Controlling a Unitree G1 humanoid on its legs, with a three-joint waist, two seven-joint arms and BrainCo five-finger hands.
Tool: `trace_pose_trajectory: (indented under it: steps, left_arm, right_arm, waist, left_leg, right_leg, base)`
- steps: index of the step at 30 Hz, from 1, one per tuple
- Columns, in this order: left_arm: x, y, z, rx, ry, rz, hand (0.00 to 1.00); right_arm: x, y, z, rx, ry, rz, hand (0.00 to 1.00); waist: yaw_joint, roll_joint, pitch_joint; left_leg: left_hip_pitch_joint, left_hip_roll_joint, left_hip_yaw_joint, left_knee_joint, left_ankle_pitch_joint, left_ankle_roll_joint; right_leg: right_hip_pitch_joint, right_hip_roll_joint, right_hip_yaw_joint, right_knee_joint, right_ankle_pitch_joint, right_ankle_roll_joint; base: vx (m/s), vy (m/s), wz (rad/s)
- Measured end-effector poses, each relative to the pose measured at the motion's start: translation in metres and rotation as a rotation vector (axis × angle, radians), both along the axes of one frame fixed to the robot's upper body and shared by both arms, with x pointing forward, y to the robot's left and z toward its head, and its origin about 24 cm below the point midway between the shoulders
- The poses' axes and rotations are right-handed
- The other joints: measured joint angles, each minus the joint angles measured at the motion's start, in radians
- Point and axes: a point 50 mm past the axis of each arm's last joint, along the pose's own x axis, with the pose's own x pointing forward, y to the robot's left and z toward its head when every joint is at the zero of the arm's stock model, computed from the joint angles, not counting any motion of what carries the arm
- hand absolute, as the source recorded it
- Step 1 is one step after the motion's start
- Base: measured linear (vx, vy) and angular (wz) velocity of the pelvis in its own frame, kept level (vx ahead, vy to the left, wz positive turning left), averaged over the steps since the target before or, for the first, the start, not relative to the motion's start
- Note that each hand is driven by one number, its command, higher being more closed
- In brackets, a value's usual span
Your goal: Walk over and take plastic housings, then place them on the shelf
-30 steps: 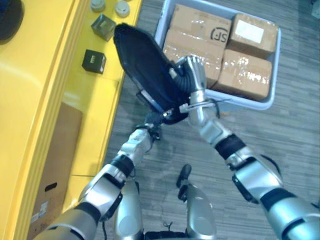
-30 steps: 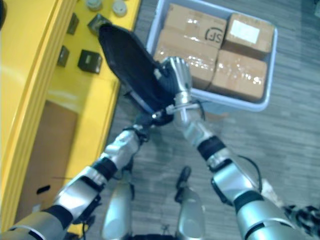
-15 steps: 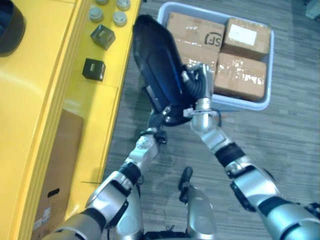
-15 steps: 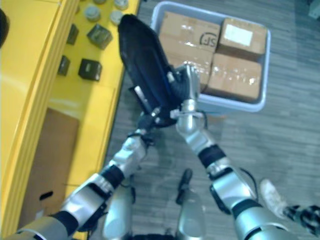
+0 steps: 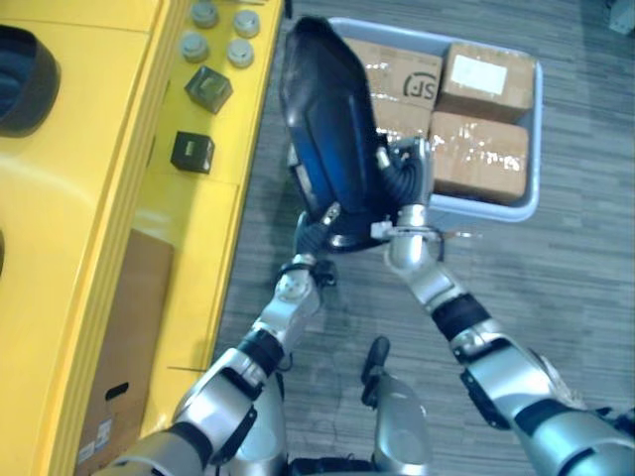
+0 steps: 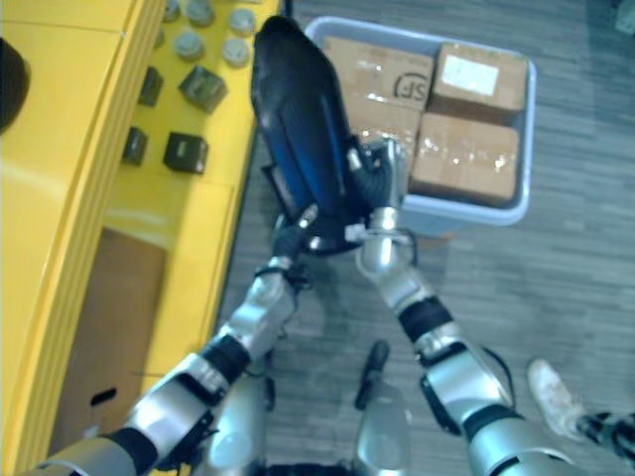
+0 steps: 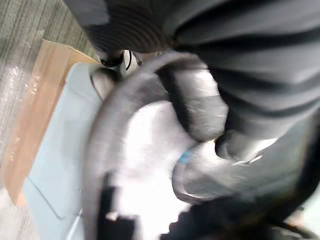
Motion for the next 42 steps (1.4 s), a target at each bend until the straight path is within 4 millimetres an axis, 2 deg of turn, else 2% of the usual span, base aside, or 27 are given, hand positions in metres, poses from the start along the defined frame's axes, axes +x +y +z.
trace_pose_trajectory:
  steps: [3, 7, 8, 10, 15, 21, 36, 39, 42]
  left_arm:
    - [-0.001, -0.001, 0.01, 0.016, -0.058, -0.01, 0.0]
    - [0.003, -0.003, 0.027, 0.017, -0.113, -0.021, 0.0]
    - [0.003, -0.005, 0.034, 0.009, -0.138, -0.029, 1.0]
    - [0.005, -0.004, 0.05, -0.01, -0.189, -0.025, 1.0]
    - [0.005, -0.006, 0.068, 0.061, -0.273, -0.03, 1.0]
    - [0.009, -0.004, 0.085, 0.294, -0.355, -0.03, 1.0]
    - [0.018, 0.011, 0.087, 0.591, -0.381, 0.024, 1.0]
    - [0.017, 0.007, 0.085, 0.604, -0.383, 0.009, 1.0]
    - [0.018, 0.01, 0.082, 0.613, -0.369, 0.015, 1.0]
  right_arm:
    - [-0.003, -0.008, -0.016, 0.015, 0.064, -0.029, 1.0]
    - [-0.003, -0.013, -0.027, 0.002, 0.103, -0.047, 1.0]
    - [-0.003, -0.014, -0.028, 0.003, 0.113, -0.053, 1.0]
    - [-0.004, -0.014, -0.031, -0.003, 0.125, -0.056, 1.0]
    - [-0.003, -0.016, -0.031, -0.013, 0.129, -0.063, 1.0]
    - [-0.004, -0.015, -0.036, -0.027, 0.156, -0.063, 1.0]
    - [-0.006, -0.005, -0.047, -0.094, 0.204, -0.034, 1.0]
    - [-0.003, -0.008, -0.043, -0.089, 0.175, -0.079, 1.0]
    - [0.002, -0.01, -0.027, -0.075, 0.114, -0.111, 1.0]
  waist:
    - [-0.003, 0.007, 0.004]
    - [-0.006, 0.017, 0.008]
    - [-0.006, 0.017, 0.008]
    - [-0.006, 0.017, 0.008]
    - [-0.008, 0.017, 0.008]
    - [-0.013, 0.017, 0.008]
    - [-0.057, 0.025, 0.011]
    - [-0.057, 0.036, 0.012]
    - [-0.056, 0.045, 0.012]
  left_leg:
    - [-0.002, 0.0, 0.0, 0.0, 0.0, 0.0]
    - [-0.003, 0.0, 0.0, 0.0, 0.0, 0.0]
    - [-0.004, 0.0, 0.0, 0.0, 0.0, 0.0]
    - [-0.007, 0.0, -0.001, 0.0, 0.0, 0.0]
    - [-0.014, 0.0, -0.001, 0.001, 0.0, 0.0]
    - [-0.017, 0.0, 0.004, 0.001, 0.0, 0.0]
    - [-0.036, -0.001, 0.021, 0.005, -0.003, 0.0]
    - [-0.041, -0.002, 0.02, 0.01, -0.006, 0.001]
    - [-0.06, -0.001, 0.022, 0.034, -0.015, 0.001]
  right_leg:
    - [0.0, 0.0, -0.001, -0.003, 0.0, 0.0]
    - [-0.001, 0.001, -0.002, -0.004, 0.0, 0.0]
    - [-0.001, 0.001, -0.002, -0.005, 0.001, 0.0]
    - [-0.002, 0.001, -0.003, -0.007, 0.001, 0.001]
    - [-0.005, 0.002, -0.004, -0.013, 0.005, 0.002]
    - [-0.012, 0.002, -0.001, -0.017, 0.008, 0.002]
    - [-0.039, 0.001, 0.015, -0.026, 0.018, 0.004]
    - [-0.042, 0.001, 0.017, -0.024, 0.018, 0.004]
    - [-0.06, 0.001, 0.024, -0.014, 0.018, 0.004]
  base:
    - [0.0, 0.0, 0.0]
    - [0.0, 0.0, 0.0]
    - [0.0, 0.0, 0.0]
    - [0.0, 0.0, 0.0]
    - [0.0, 0.0, 0.0]
    - [0.0, 0.0, -0.02]
    - [0.0, -0.003, -0.03]
    - [0.0, 0.0, 0.0]
    - [-0.02, -0.007, -0.06]
